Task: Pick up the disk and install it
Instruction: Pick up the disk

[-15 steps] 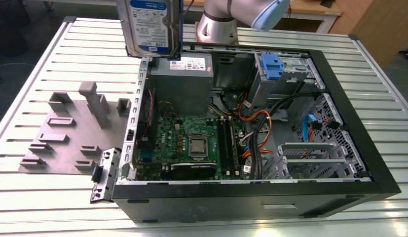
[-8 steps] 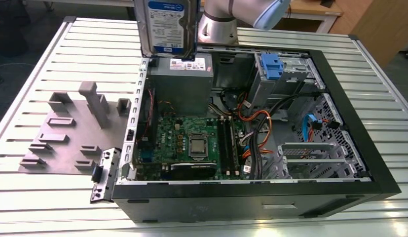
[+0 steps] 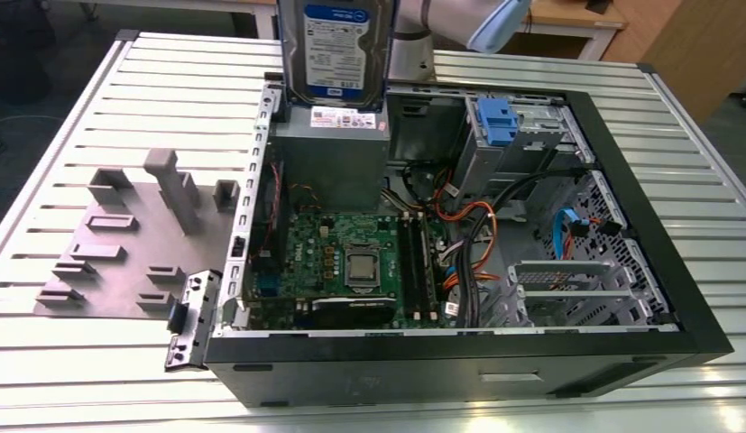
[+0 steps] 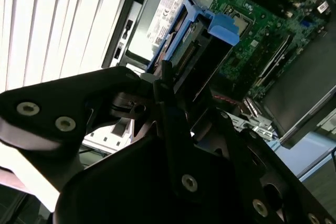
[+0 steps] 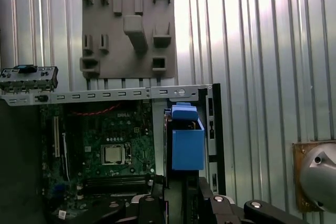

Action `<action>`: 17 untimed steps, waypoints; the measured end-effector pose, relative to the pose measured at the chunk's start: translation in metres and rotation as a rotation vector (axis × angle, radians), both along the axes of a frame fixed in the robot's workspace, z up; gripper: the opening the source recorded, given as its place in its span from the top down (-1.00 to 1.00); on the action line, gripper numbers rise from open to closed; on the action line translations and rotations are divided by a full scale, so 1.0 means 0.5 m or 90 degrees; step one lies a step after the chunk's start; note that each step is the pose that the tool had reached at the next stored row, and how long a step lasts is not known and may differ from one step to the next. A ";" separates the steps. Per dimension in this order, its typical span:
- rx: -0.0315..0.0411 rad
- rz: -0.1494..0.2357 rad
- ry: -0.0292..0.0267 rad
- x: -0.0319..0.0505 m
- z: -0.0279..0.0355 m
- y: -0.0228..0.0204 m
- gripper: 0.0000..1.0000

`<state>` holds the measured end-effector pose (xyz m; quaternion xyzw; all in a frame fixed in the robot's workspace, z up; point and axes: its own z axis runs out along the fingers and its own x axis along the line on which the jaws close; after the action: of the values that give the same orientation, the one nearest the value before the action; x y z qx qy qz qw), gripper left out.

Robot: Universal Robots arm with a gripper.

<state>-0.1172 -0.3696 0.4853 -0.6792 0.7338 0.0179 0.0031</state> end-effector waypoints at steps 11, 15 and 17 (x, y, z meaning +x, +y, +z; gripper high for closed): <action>0.0001 0.000 0.0013 0.080 -0.001 0.0000 0.31; 0.0000 0.000 0.0018 0.109 -0.001 0.0000 0.31; 0.0000 0.000 0.0020 0.123 -0.001 0.0000 0.31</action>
<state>-0.0558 -0.3696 0.4849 -0.6791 0.7338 0.0190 0.0019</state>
